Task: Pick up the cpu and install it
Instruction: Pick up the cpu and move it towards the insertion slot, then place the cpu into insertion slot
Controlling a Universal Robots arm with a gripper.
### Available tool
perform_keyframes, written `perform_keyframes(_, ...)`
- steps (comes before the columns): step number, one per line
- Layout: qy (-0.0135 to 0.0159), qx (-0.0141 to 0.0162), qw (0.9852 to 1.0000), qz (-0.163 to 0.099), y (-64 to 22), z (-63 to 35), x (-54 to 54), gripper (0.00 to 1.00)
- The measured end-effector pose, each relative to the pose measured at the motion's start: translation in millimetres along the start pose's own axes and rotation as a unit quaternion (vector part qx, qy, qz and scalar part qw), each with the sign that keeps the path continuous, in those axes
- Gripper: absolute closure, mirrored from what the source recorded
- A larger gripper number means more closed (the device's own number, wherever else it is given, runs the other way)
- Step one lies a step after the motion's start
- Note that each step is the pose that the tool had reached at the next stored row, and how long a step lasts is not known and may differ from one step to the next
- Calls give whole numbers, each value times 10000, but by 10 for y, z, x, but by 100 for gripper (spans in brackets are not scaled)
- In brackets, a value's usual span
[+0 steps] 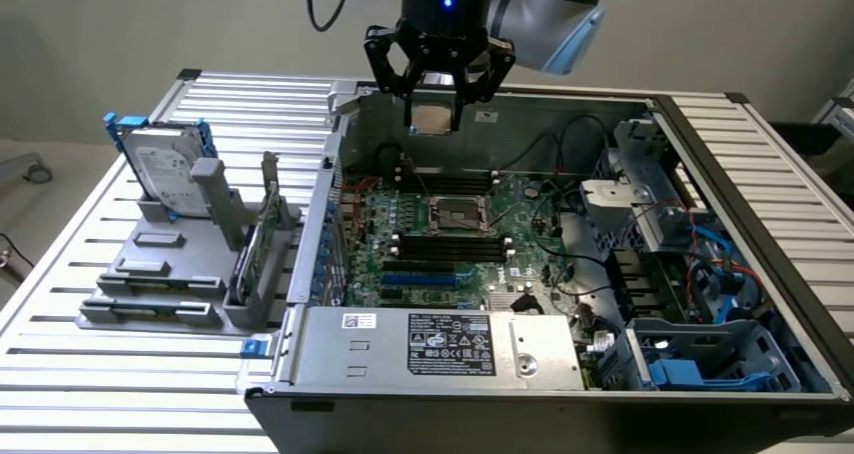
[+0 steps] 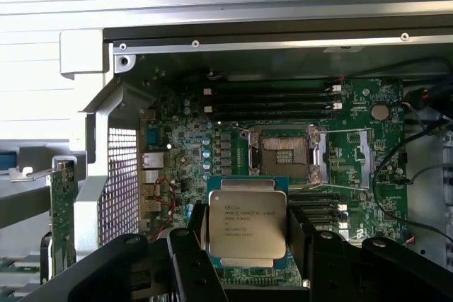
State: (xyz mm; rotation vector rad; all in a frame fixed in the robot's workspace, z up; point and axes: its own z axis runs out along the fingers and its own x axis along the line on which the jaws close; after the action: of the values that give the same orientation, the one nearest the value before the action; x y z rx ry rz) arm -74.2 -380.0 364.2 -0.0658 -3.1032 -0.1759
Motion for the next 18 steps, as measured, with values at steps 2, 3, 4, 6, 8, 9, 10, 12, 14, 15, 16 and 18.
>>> perform_keyframes(2, 0, 0, 10000, 0, 0, 0, 0, 45)
perform_keyframes(3, 0, 0, 10000, 0, 0, 0, 0, 45)
perform_keyframes(4, 0, 0, 10000, 0, 0, 0, 0, 45)
perform_keyframes(6, 0, 0, 10000, 0, 0, 0, 0, 45)
perform_keyframes(8, 0, 0, 10000, 0, 0, 0, 0, 45)
perform_keyframes(9, 0, 0, 10000, 0, 0, 0, -1, 45)
perform_keyframes(10, 0, 0, 10000, 0, 0, 0, -1, 45)
perform_keyframes(12, 0, 0, 10000, 0, 0, 0, -1, 45)
perform_keyframes(14, 0, 0, 10000, 0, 0, 0, -1, 45)
perform_keyframes(15, 0, 0, 10000, 0, 0, 0, -1, 45)
perform_keyframes(16, 0, 0, 10000, 0, 0, 0, -1, 45)
perform_keyframes(18, 0, 0, 10000, 0, 0, 0, -1, 45)
